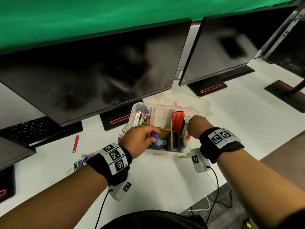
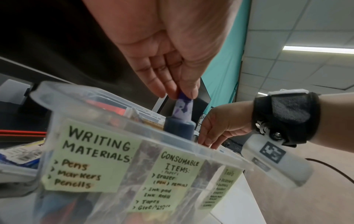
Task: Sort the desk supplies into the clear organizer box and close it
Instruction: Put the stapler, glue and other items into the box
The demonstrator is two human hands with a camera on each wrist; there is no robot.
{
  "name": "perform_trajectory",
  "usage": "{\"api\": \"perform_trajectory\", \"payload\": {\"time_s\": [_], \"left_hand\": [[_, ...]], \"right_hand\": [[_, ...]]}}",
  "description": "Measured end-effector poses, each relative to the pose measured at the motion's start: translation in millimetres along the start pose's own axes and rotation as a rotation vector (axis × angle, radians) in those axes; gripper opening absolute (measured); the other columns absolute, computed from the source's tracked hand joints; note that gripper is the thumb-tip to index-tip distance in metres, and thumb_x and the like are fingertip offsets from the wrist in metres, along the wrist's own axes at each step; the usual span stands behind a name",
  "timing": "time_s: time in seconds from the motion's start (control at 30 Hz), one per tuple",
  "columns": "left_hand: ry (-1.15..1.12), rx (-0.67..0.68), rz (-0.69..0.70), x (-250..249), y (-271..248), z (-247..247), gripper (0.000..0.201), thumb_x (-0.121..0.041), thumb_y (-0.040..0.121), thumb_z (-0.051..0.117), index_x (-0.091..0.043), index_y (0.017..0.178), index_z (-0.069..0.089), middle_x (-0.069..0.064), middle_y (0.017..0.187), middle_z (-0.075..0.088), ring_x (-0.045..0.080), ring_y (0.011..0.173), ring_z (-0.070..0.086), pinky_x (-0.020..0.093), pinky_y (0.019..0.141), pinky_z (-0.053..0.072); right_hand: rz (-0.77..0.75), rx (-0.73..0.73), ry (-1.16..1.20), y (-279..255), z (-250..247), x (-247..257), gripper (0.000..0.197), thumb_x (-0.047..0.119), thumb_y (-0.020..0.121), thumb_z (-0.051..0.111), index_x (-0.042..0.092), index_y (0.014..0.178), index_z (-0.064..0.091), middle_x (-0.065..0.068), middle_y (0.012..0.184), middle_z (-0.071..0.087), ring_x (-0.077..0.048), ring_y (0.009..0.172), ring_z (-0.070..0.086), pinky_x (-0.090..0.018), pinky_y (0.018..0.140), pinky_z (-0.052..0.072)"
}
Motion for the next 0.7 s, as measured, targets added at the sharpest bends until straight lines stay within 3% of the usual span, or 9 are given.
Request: {"api": "perform_trajectory", "payload": {"time_s": [0.07,0.13,0.23,0.43,0.5,0.57,0.63,0.7], "left_hand": [[-0.065,-0.004,-0.007,-2.5,1.0,1.0,0.034,-0.012,0.088,0.062,-0.026,0.119,0.060,-0.008,0.104,0.068,0.008,0.095,0.062,0.020,0.089,0.050],[-0.109,-0.017,-0.016,-4.5,3.6,2.3,0.040,-0.013,0.087,0.063,-0.028,0.123,0.055,-0.010,0.100,0.067,0.008,0.093,0.064,0.020,0.088,0.051],[-0.116,-0.043,-0.015,-6.4,8.3,4.1,0.041,-0.013,0.085,0.064,-0.029,0.122,0.054,-0.009,0.096,0.066,0.008,0.090,0.063,0.020,0.085,0.051],[-0.167,-0.041,-0.010,-5.3,10.5,8.7,0.039,-0.011,0.084,0.066,-0.024,0.119,0.056,-0.008,0.093,0.065,0.008,0.086,0.061,0.018,0.082,0.052],[-0.103,-0.025,-0.001,0.2,10.8,5.2,0.039,-0.015,0.086,0.065,-0.024,0.122,0.054,-0.005,0.105,0.066,0.009,0.094,0.061,0.025,0.089,0.052],[0.129,-0.018,0.016,11.8,12.6,-2.0,0.044,-0.023,0.087,0.064,-0.026,0.129,0.050,-0.004,0.124,0.060,0.013,0.115,0.054,0.030,0.101,0.045],[0.355,0.007,-0.002,26.8,13.4,-7.7,0.055,-0.029,0.087,0.063,-0.027,0.138,0.041,-0.003,0.142,0.044,0.017,0.135,0.035,0.033,0.111,0.031],[0.442,0.054,-0.074,40.5,12.9,-9.0,0.067,-0.029,0.089,0.060,-0.025,0.146,0.026,0.001,0.155,0.022,0.020,0.145,0.016,0.035,0.117,0.021]], "right_hand": [[-0.090,-0.004,0.029,-3.6,-1.9,7.5,0.026,0.014,0.087,0.059,0.003,0.109,0.066,-0.013,0.116,0.065,-0.027,0.109,0.059,-0.028,0.086,0.045],[-0.198,0.043,0.157,-8.6,-2.2,19.7,0.026,0.016,0.081,0.067,0.007,0.105,0.070,-0.010,0.107,0.069,-0.023,0.098,0.061,-0.026,0.077,0.043],[-0.327,0.153,0.381,-18.6,1.0,41.7,0.031,0.017,0.070,0.079,0.011,0.099,0.071,-0.006,0.095,0.072,-0.017,0.082,0.061,-0.028,0.078,0.048],[-0.400,0.089,0.429,-18.7,15.1,56.7,0.012,0.015,0.075,0.075,0.017,0.075,0.063,0.003,0.070,0.060,-0.015,0.069,0.057,-0.030,0.071,0.048],[-0.386,0.064,0.399,-17.6,13.0,51.6,0.009,0.014,0.077,0.072,0.018,0.076,0.064,0.001,0.074,0.062,-0.018,0.074,0.058,-0.031,0.074,0.051],[-0.339,0.017,0.347,-17.1,3.9,43.0,0.012,0.015,0.077,0.070,0.012,0.089,0.069,-0.003,0.082,0.064,-0.021,0.080,0.060,-0.031,0.076,0.052],[-0.285,-0.012,0.284,-15.8,-6.0,32.3,0.014,0.013,0.075,0.069,0.007,0.088,0.069,-0.007,0.080,0.065,-0.024,0.076,0.062,-0.032,0.071,0.053],[-0.223,0.024,0.185,-14.7,-12.3,24.4,0.010,0.007,0.071,0.065,0.001,0.078,0.069,-0.010,0.070,0.067,-0.024,0.065,0.064,-0.032,0.063,0.053]]}}
Point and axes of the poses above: each hand's wrist, its own y-axis towards the middle knuckle, its own z-axis out of the palm, x = y × z, the point moved 2 cm from there along y, towards the middle knuckle
